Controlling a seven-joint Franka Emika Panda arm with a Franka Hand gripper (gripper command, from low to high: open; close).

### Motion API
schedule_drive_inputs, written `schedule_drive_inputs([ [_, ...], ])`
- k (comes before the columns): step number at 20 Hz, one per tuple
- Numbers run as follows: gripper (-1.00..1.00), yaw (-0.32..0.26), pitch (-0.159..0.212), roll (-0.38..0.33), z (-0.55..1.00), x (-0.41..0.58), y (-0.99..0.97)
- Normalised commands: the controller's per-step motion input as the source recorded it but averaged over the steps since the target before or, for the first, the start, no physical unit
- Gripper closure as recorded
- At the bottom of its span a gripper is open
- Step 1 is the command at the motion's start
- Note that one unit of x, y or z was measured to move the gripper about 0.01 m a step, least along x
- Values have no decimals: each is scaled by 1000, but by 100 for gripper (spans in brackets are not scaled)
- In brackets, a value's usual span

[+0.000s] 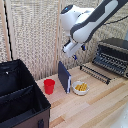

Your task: With care, position your gripper close to the oven tray handle. Make sure to grip the handle tightly. Delicately and attentively pull the tray out from the oven.

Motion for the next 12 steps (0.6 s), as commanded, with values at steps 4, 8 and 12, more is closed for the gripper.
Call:
schedule_drive_inputs([
  [4, -100, 79, -14, -318, 21, 211, -161],
  [8, -100, 84, -3, -329, 0, 168, -168],
  [12, -100, 90, 0, -312, 0, 105, -249],
])
